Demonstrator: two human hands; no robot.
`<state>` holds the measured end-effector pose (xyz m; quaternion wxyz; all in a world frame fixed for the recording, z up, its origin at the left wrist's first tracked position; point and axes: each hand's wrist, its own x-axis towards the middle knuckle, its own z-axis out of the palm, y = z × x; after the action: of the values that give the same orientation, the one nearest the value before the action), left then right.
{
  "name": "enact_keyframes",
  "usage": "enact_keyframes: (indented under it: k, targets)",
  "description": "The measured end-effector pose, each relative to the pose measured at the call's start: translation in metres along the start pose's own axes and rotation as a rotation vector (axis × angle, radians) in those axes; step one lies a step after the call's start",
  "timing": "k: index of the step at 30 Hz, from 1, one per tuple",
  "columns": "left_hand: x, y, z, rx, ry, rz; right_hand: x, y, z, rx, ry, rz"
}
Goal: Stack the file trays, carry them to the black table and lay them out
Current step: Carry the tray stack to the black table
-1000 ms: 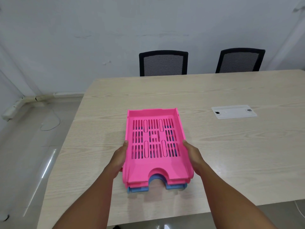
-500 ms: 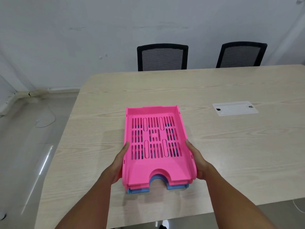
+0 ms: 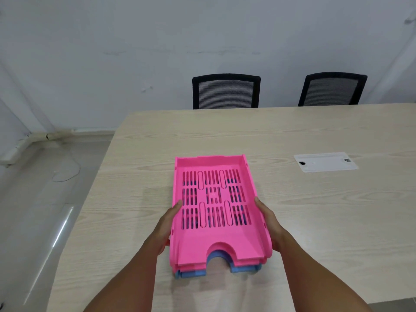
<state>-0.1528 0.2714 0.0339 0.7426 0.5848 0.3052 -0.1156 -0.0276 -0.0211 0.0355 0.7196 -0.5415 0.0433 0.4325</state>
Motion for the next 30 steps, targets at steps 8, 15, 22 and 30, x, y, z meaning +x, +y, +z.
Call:
enact_keyframes:
  k: [8,15,22,30]
  targets:
    - [-0.008,-0.013,-0.019,0.023,0.137,-0.019,0.009,-0.003,0.009,-0.053,-0.045,0.016]
    - [-0.065,-0.022,-0.049,-0.056,0.272,0.040,0.037,0.007,0.051,-0.146,-0.157,0.041]
    - [-0.139,-0.057,-0.115,-0.199,0.489,0.137,0.069,0.039,0.146,-0.363,-0.251,0.109]
    - [-0.238,-0.094,-0.233,-0.355,0.708,0.189,0.081,0.100,0.315,-0.513,-0.450,0.155]
